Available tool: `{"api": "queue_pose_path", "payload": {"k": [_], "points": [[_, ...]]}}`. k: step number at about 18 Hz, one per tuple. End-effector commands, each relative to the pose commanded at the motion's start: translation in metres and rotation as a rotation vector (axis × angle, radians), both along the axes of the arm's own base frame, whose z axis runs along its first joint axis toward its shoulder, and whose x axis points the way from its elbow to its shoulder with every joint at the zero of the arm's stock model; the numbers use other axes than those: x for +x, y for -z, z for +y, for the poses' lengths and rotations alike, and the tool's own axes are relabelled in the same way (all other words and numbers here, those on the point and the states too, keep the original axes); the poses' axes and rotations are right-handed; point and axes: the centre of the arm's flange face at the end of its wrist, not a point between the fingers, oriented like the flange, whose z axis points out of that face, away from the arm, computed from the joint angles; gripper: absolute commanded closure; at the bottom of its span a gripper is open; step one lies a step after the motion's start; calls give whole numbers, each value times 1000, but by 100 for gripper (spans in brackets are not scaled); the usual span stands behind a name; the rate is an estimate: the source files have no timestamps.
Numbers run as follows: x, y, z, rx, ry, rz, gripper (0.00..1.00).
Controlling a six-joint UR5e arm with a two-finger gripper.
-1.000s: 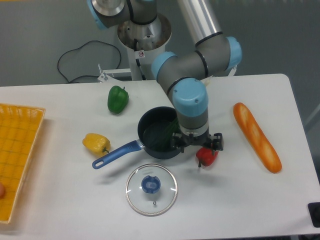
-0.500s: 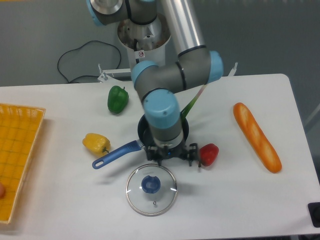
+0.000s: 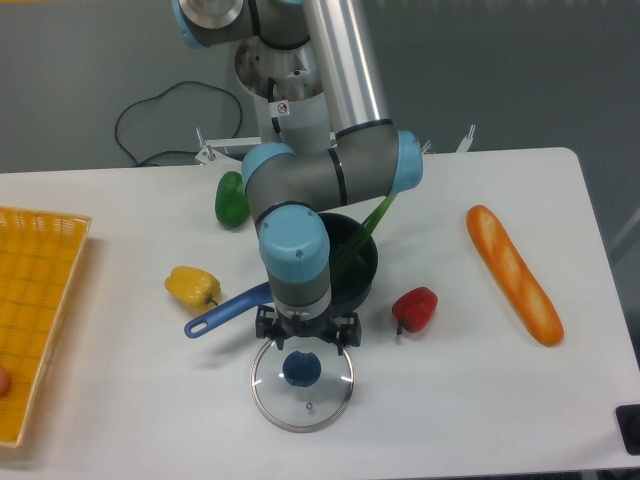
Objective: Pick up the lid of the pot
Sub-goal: 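Lower the gripper onto the blue knob and close on it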
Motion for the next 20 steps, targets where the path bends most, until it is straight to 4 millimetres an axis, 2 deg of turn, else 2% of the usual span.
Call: {"api": "queue_pose_path", "payload": {"k": [4,20], "points": [[-5,14,6,-18,9,-5,0],[-11,26,14,-29,39,-11,0]]}}
